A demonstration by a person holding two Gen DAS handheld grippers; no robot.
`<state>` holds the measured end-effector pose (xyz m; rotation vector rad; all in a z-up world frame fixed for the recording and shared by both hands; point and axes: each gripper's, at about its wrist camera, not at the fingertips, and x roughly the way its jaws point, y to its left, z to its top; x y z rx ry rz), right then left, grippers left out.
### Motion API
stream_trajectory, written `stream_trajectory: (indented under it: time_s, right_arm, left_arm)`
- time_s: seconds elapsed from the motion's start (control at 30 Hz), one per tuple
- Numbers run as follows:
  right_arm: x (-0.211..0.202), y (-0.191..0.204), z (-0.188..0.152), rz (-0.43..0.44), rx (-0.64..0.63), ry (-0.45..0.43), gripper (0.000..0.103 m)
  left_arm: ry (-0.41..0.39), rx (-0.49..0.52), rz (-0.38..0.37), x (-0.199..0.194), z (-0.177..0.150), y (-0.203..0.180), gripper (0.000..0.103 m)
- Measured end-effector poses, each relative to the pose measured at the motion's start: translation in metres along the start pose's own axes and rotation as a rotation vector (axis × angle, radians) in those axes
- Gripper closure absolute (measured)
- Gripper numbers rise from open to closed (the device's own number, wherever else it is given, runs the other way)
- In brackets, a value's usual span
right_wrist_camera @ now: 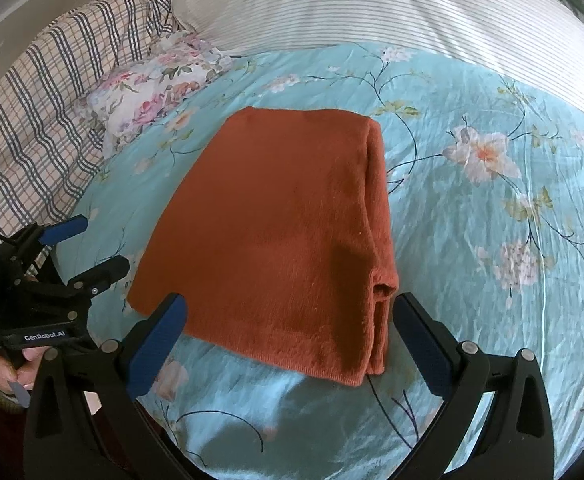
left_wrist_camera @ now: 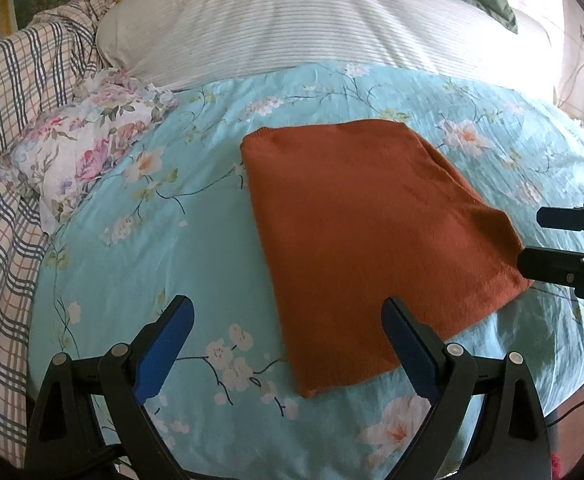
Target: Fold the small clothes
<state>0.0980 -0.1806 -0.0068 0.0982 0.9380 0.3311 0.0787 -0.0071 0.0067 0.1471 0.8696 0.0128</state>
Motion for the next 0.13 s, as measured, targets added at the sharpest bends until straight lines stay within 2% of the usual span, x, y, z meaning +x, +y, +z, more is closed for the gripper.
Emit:
stream_trajectory:
  time_s: [0.13]
  right_arm:
    - [0.0017, -0.0007, 0.0033, 0.004, 0.002, -0.004, 0.001]
  left_arm:
    - [-0.001, -0.004, 0.0, 0.0006, 0.0017, 0.0009, 0.007]
